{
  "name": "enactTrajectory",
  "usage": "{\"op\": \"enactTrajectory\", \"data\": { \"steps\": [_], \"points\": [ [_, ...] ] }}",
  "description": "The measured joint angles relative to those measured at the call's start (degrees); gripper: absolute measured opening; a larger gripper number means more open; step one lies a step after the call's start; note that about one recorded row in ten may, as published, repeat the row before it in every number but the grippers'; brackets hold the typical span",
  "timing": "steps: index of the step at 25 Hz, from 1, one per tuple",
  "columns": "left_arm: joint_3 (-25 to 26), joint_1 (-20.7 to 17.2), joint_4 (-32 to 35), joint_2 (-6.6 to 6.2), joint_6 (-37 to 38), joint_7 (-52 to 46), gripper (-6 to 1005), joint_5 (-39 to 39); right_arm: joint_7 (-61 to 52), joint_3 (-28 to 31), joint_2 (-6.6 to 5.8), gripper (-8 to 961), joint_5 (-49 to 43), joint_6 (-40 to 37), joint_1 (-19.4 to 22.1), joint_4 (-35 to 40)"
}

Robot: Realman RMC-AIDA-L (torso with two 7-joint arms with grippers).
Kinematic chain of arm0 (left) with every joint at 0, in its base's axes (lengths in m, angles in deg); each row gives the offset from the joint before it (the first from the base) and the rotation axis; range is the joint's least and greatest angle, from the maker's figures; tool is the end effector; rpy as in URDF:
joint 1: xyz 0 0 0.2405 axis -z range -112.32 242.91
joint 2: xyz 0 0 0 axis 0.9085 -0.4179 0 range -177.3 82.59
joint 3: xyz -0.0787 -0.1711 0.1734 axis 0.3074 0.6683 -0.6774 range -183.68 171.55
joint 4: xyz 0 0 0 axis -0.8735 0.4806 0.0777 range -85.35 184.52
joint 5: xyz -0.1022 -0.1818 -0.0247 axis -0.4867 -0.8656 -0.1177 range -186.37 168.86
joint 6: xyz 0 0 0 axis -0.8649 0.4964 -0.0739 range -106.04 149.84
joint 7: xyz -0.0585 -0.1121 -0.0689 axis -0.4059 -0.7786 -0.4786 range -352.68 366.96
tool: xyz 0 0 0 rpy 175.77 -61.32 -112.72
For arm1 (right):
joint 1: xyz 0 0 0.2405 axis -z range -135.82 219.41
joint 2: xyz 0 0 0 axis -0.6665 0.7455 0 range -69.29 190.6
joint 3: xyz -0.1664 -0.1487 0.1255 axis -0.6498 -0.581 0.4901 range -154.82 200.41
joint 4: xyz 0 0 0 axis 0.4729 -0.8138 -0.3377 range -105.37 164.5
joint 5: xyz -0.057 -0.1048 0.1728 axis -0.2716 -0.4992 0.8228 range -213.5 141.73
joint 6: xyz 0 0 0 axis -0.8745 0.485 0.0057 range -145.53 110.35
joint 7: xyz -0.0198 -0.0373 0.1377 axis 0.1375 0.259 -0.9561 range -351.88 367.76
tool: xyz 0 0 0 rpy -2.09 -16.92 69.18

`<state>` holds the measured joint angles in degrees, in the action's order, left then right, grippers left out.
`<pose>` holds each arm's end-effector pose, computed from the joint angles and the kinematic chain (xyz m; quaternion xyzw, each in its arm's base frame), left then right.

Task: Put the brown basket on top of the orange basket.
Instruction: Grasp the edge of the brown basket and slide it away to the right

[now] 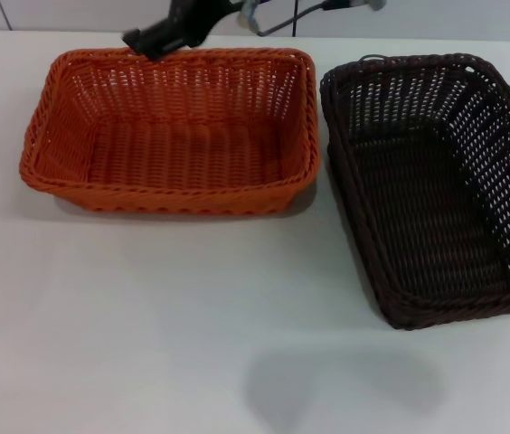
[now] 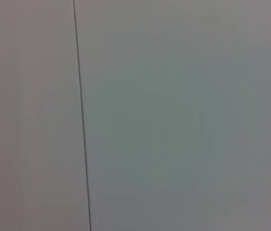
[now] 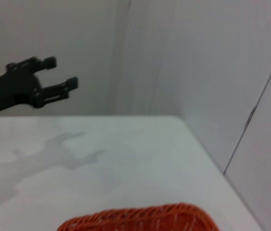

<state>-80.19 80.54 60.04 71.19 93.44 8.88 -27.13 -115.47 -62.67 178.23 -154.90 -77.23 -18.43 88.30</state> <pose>-0.4102 0.2729 0.0874 -0.4963 -0.2225 -0.2036 0.8141 -0.0107 0.4211 -0.0512 -0.9844 0.0180 0.0708 0.1599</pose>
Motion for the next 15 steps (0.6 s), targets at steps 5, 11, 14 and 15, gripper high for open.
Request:
{"op": "enactTrajectory", "data": {
  "steps": [5, 11, 14, 15],
  "points": [
    [-0.07, 0.05, 0.01, 0.01, -0.52, 0.01, 813, -0.01, -4.75, 6.97, -0.55, 825, -0.82, -13.74, -2.64, 1.65],
    [0.03, 0.05, 0.00, 0.02, -0.93, 0.02, 813, 0.00, -11.53, 15.81, -1.08, 825, -5.91, -30.60, -2.70, 8.84],
    [0.17, 0.09, 0.01, 0.02, -1.23, 0.02, 813, 0.00, -14.25, 17.41, -1.41, 825, -8.04, -36.77, -2.03, 11.53],
    [0.17, 0.09, 0.01, 0.02, -1.23, 0.02, 813, 0.00, -14.69, 17.60, -1.54, 825, -8.57, -39.32, -1.87, 12.00]
  ]
}}
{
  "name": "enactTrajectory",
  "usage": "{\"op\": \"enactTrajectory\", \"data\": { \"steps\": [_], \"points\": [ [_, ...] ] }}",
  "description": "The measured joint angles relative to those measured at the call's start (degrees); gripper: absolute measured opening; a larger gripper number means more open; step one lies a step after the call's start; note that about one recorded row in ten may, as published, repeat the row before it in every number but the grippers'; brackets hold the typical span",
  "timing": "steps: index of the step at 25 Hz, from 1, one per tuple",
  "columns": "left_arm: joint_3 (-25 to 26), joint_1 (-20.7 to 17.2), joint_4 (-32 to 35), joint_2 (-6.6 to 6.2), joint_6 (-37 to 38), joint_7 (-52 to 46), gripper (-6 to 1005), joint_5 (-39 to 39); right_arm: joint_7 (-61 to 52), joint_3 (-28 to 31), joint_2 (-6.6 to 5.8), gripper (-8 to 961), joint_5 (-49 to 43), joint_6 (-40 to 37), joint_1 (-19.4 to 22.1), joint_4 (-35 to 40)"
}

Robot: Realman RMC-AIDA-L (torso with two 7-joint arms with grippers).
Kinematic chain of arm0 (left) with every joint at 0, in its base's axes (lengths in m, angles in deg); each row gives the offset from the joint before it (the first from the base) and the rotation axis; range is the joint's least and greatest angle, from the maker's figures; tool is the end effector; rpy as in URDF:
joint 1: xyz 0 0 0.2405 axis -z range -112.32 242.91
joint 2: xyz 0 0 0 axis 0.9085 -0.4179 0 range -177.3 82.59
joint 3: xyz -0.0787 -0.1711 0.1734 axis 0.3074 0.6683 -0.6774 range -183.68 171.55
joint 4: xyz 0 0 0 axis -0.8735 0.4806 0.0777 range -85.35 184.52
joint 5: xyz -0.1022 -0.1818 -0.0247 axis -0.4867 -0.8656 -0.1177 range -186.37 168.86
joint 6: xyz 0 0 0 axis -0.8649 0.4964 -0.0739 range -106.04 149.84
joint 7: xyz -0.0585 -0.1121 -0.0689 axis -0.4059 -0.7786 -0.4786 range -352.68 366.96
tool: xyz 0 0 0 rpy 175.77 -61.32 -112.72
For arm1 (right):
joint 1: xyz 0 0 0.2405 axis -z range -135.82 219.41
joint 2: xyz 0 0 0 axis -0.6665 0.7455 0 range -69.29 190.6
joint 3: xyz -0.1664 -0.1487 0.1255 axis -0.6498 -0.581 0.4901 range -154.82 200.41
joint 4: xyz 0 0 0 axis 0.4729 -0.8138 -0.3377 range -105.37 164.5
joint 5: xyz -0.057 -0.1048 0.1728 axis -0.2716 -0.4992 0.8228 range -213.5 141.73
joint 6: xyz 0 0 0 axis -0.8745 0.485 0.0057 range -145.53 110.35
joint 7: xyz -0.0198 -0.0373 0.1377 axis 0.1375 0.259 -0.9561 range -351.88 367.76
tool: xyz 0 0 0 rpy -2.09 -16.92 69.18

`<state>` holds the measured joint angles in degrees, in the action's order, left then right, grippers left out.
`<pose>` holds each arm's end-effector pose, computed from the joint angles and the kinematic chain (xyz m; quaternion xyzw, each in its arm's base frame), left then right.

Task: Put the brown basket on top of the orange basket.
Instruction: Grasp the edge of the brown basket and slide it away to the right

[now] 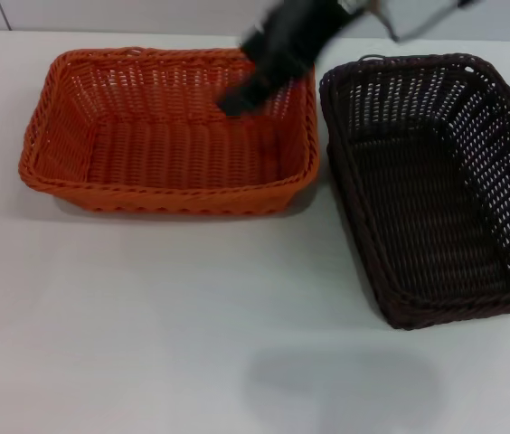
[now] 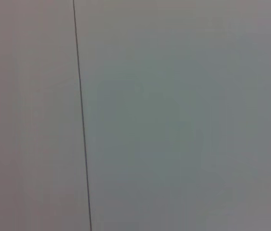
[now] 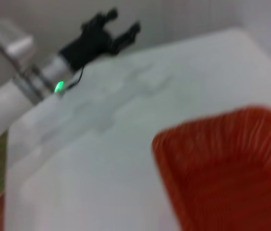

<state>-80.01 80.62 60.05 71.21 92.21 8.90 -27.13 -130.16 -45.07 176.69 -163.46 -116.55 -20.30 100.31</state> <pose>-0.4125 0.2737 0.0859 -0.4976 -0.2312 -0.1988 0.8121 -0.0009 0.3829 0.0214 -0.9912 0.1236 -0.0278 0.0373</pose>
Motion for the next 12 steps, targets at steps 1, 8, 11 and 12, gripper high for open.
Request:
{"op": "enactTrajectory", "data": {
  "steps": [1, 8, 11, 12],
  "points": [
    [0.09, 0.27, 0.00, -0.01, -0.72, 0.00, 813, 0.00, -0.05, 0.06, -0.16, 825, -0.31, -2.03, 0.03, 0.24],
    [0.93, 0.80, 0.00, -0.23, -2.83, 0.27, 813, 0.00, -0.50, 2.14, -0.57, 824, -2.44, -18.55, 3.07, 8.78],
    [1.14, 0.84, 0.01, -0.24, -3.13, 0.44, 813, 0.01, -0.48, 2.19, -0.59, 824, -3.20, -21.50, 4.70, 12.00],
    [1.14, 0.84, 0.01, -0.24, -3.13, 0.44, 813, 0.01, -0.38, 2.10, -0.58, 824, -3.25, -22.57, 5.20, 12.68]
  ]
}}
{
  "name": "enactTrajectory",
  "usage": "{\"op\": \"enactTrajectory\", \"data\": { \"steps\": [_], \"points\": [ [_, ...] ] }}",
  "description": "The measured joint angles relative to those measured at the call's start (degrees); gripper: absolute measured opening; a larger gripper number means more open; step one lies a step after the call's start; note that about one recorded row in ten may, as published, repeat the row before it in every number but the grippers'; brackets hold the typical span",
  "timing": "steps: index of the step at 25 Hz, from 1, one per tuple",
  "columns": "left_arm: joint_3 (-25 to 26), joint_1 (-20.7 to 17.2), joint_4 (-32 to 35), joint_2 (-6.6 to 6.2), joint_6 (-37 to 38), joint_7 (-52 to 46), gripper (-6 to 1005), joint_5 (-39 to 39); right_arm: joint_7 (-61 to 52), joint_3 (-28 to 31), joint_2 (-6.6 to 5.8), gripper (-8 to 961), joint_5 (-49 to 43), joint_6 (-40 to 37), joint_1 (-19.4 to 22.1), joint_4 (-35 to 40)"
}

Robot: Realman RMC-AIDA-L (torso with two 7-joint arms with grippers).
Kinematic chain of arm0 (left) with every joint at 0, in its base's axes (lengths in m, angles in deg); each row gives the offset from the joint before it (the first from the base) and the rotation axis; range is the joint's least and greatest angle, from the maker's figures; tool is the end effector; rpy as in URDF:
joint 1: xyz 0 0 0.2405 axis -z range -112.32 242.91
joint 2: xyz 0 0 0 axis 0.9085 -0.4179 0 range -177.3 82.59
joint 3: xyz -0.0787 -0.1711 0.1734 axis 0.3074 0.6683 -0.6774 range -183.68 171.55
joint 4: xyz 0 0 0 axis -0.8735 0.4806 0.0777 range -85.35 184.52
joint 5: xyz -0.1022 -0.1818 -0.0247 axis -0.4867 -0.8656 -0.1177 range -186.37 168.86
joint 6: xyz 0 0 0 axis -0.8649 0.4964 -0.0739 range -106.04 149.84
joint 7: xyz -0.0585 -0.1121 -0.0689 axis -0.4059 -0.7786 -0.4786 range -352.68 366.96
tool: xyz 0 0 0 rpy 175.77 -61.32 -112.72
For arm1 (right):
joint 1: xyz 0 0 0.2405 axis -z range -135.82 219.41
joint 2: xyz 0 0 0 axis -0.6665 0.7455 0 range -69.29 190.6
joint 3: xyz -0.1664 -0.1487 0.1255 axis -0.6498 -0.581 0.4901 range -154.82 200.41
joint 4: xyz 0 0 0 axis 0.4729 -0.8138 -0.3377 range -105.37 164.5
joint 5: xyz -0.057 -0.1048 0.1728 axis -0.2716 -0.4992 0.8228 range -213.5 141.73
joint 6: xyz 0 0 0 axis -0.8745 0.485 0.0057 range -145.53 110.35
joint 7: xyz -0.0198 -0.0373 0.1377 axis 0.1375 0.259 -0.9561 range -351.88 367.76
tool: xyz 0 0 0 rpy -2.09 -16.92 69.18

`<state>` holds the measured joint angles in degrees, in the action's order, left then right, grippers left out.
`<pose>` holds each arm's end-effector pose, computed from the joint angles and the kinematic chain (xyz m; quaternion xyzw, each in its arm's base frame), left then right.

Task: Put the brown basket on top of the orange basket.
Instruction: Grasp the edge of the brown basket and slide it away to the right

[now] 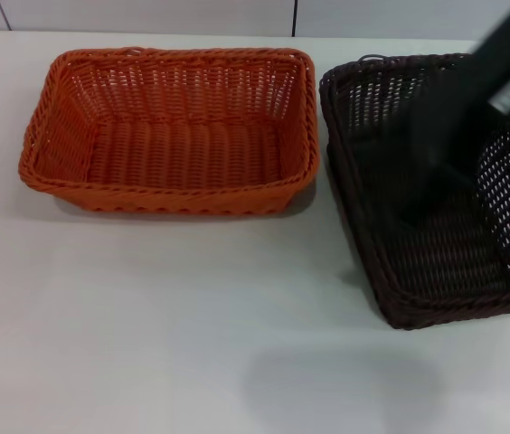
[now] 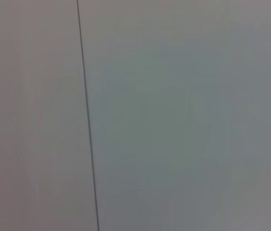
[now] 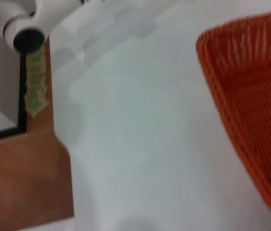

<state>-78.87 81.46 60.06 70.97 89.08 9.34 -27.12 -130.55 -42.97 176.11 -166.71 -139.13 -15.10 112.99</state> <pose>-0.4171 0.2793 0.0858 -0.4979 -0.2484 -0.1868 0.8096 0.0382 0.3364 0.0592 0.9830 -0.1158 0.1413 0.0193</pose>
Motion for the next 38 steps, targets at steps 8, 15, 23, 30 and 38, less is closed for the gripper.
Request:
{"op": "enactTrajectory", "data": {
  "steps": [8, 15, 23, 30, 38],
  "points": [
    [1.42, 0.04, 0.01, -0.11, -1.62, 0.12, 813, -0.02, 0.23, -8.71, 0.92, 824, -6.63, -2.87, 4.20, 1.88],
    [1.45, 0.43, 0.00, -0.11, -2.41, 0.21, 813, -0.01, 1.12, -13.58, 3.21, 824, -10.89, -1.99, 5.39, 0.63],
    [1.17, -0.03, -0.11, 0.12, -3.27, 0.26, 813, 0.00, 1.89, -18.50, 3.28, 824, -13.97, 1.54, 5.82, -2.88],
    [1.01, -0.65, -0.19, 0.15, -3.34, 0.27, 813, 0.13, 2.12, -22.59, 3.36, 825, -16.39, 4.53, 5.90, -6.03],
    [1.18, -0.76, -0.63, 0.09, -3.66, 0.27, 813, 0.14, 1.05, -26.62, 3.52, 815, -19.87, 10.26, 5.90, -9.15]
  ]
}}
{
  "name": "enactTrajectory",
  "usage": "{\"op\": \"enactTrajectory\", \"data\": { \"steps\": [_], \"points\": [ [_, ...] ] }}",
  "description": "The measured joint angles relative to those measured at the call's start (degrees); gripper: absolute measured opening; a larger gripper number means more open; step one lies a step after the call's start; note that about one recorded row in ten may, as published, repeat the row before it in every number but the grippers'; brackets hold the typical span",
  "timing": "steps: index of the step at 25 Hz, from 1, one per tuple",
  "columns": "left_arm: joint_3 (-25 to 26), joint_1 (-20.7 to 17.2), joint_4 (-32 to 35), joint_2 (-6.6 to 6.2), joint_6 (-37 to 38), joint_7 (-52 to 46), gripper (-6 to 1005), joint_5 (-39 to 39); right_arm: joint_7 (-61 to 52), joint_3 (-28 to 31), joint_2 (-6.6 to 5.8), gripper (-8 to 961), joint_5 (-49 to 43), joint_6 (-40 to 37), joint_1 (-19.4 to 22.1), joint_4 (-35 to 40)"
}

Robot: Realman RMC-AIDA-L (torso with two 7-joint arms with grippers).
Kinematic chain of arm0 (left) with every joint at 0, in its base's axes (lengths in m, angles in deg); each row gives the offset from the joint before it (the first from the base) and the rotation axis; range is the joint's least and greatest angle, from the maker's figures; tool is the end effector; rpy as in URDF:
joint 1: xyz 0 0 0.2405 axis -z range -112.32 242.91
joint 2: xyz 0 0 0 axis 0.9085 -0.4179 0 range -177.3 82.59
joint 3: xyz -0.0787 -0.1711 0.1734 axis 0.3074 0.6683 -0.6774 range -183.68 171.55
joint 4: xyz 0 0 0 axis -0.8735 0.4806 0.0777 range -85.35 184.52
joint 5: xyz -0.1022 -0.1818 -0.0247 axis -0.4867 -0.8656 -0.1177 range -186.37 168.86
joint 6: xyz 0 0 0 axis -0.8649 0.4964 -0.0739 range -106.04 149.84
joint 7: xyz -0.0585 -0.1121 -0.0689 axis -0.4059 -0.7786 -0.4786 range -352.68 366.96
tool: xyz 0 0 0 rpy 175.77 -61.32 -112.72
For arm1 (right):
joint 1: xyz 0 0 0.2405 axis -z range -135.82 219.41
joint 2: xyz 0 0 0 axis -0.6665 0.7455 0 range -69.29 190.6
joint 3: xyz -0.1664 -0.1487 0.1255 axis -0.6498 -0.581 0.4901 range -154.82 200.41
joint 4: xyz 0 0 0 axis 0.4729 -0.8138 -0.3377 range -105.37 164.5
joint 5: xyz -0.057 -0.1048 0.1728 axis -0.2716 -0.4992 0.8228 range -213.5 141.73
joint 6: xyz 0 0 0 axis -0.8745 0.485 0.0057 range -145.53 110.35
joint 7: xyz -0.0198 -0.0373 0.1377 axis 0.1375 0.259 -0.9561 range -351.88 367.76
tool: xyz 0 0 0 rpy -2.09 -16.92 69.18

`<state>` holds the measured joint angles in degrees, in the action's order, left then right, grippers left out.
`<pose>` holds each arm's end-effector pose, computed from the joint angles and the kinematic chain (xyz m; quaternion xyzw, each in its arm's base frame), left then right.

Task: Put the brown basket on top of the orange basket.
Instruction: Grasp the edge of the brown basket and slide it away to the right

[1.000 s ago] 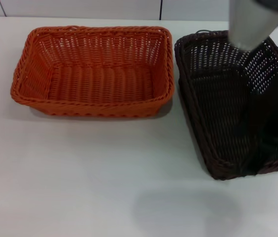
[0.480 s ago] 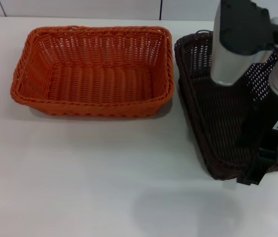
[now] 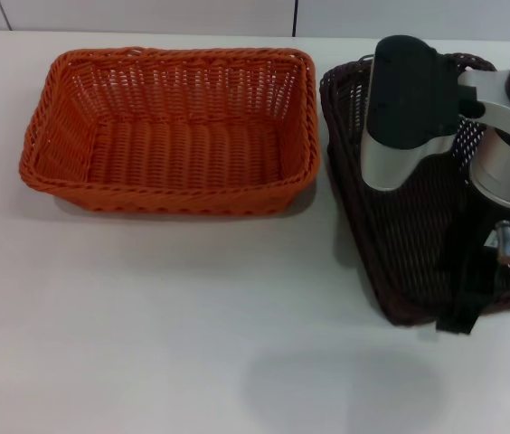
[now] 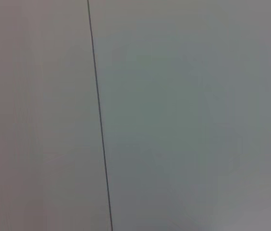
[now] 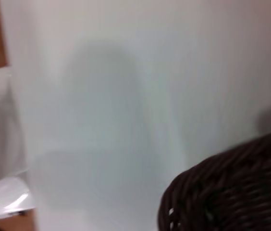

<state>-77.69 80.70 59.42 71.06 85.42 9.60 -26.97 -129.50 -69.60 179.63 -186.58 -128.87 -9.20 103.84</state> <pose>-0.4313 0.2706 0.0801 -0.4966 -0.2828 -0.1598 0.8049 0.1139 0.3269 -0.0207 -0.9186 0.1029 -0.3815 0.0057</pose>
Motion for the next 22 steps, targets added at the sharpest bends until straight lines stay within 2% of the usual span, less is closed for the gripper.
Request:
{"op": "enactTrajectory", "data": {
  "steps": [3, 10, 15, 20, 22],
  "points": [
    [0.10, 0.00, -0.11, -0.04, 0.00, 0.00, 813, -0.03, -0.05, -2.09, 0.02, 801, -1.01, 0.94, -0.06, -1.15],
    [0.18, -0.17, -0.21, -0.12, 0.00, 0.00, 813, -0.07, -0.28, -4.95, 0.11, 640, -0.82, 3.00, -1.12, -3.77],
    [0.18, -0.20, -0.21, -0.12, 0.09, 0.00, 813, -0.06, -0.26, -4.34, 0.11, 401, -0.56, 2.78, -0.94, -1.49],
    [0.15, -0.29, -0.19, 0.00, 0.14, 0.00, 813, 0.14, -2.02, -3.14, 0.20, 255, -0.19, 4.69, -0.30, 1.24],
    [0.08, -0.43, -0.19, 0.04, 0.19, 0.00, 813, 0.15, -2.94, -3.00, 0.21, 237, -0.21, 5.63, 0.46, 4.53]
  ]
}}
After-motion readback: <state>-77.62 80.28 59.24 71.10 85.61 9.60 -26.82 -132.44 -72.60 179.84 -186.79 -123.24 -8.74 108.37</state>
